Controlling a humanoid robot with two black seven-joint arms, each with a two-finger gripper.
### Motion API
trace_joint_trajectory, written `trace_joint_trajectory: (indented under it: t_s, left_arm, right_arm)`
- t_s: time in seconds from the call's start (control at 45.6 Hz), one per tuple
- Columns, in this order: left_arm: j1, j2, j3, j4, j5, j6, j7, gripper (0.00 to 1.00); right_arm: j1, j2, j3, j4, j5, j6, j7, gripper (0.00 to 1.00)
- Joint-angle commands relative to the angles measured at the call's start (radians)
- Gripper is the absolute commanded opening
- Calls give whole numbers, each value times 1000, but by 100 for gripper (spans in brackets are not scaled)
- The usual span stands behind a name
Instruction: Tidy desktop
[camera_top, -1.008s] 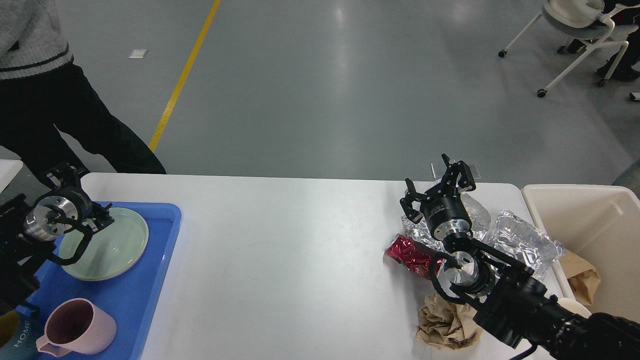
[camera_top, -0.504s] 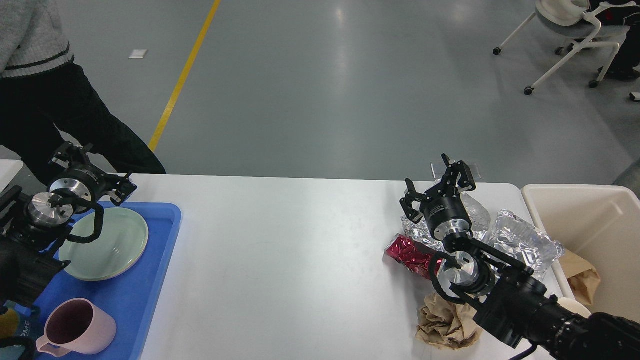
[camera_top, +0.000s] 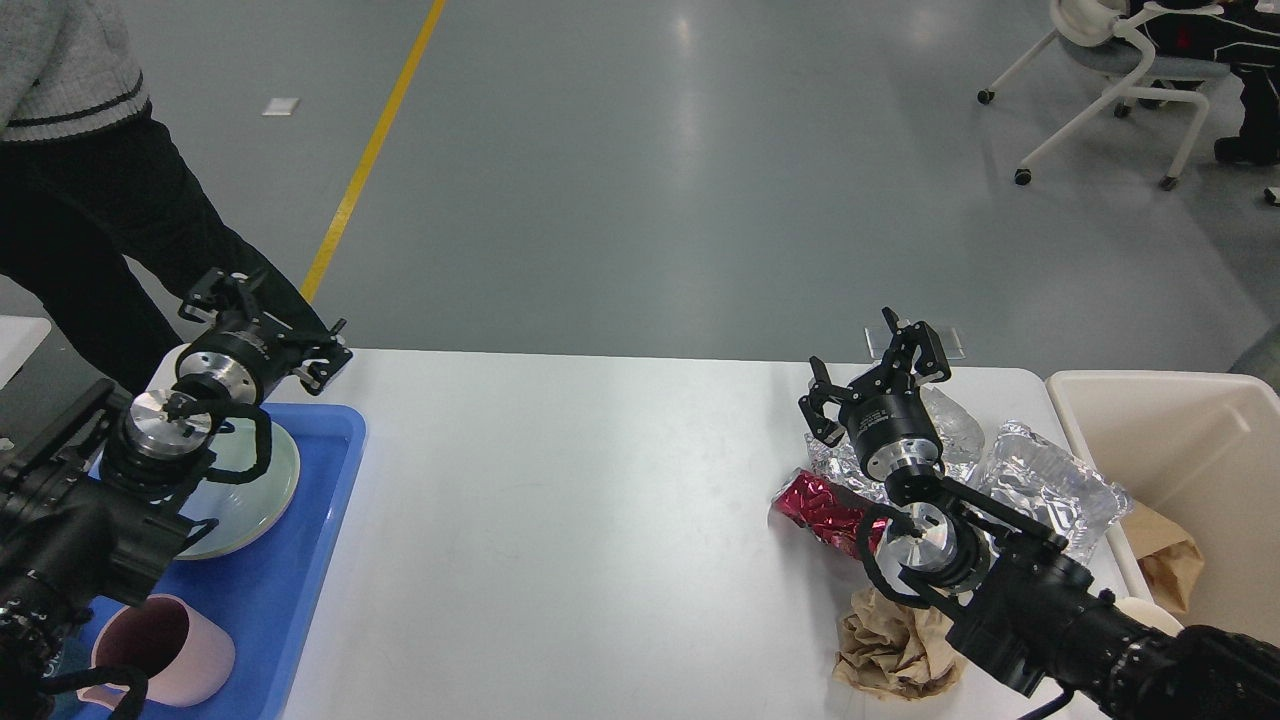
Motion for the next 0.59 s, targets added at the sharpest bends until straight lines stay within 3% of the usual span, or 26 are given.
trace_joint_trajectory:
  t_s: [0.0,0.307,0.372,0.504,0.57]
  left_arm:
    - [3,-67,4,0,2,-70,-1,97]
    - [35,-157,-8,17,1,-116,-16,97]
    - [38,-164,-8,21,1,-136,-68,97]
    - [63,-170,2,23,41,-217,-231,97]
    - [71,-186,-4,30,116,-228,-286,97]
  right_arm:
    - [0,1,0,-2,0,0,0,100]
    - [0,-1,0,0,0,0,0,100]
    - [0,-1,0,0,0,1,0,100]
    - [0,-1,0,0,0,0,0,100]
    - [0,-1,0,0,0,0,0,100]
